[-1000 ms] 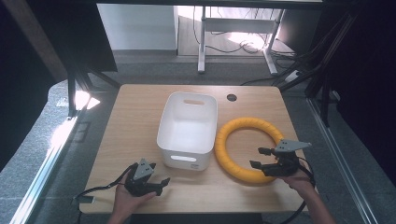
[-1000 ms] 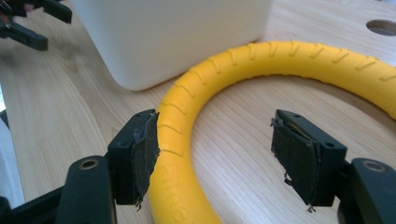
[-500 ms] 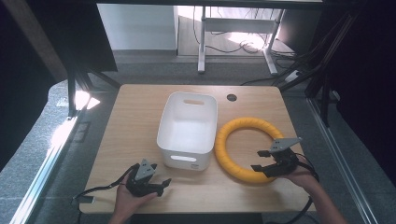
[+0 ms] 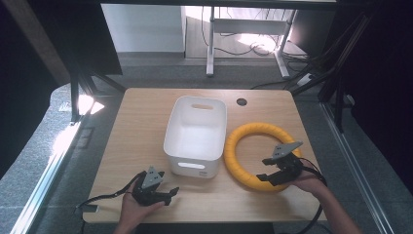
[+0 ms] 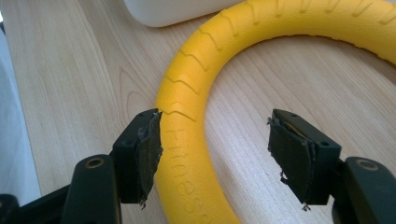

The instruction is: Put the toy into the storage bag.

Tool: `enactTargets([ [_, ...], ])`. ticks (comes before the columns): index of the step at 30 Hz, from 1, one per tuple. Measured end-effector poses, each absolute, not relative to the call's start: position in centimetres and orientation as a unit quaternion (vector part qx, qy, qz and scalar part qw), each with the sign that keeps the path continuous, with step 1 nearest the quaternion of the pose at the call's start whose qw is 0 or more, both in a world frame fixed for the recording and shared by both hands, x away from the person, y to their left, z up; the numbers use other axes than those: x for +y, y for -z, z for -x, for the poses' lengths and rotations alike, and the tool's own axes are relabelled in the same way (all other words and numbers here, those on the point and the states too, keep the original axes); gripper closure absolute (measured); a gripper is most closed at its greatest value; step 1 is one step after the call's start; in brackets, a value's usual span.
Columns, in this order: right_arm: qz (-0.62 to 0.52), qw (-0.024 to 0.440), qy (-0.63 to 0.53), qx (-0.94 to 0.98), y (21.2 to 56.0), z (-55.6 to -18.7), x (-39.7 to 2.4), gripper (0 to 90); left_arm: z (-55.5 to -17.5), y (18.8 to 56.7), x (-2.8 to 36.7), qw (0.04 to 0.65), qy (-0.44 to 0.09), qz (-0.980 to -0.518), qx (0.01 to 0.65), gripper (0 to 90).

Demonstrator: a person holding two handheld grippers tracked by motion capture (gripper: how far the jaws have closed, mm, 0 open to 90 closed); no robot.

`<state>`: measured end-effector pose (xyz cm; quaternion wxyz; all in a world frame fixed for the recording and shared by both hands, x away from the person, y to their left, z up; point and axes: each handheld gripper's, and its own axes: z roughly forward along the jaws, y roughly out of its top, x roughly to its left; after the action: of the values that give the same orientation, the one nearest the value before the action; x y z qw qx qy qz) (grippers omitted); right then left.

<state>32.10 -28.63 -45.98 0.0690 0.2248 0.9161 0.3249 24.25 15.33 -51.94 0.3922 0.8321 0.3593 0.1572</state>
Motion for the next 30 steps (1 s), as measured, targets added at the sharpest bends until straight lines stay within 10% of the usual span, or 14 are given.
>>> enactTargets([
  [30, -0.183, 0.03, -0.227, 0.956, 47.7, -32.8, -25.8, 33.1, -24.3, 52.1, 15.1, 0.382, -0.156, -0.838, 0.357, 21.3],
])
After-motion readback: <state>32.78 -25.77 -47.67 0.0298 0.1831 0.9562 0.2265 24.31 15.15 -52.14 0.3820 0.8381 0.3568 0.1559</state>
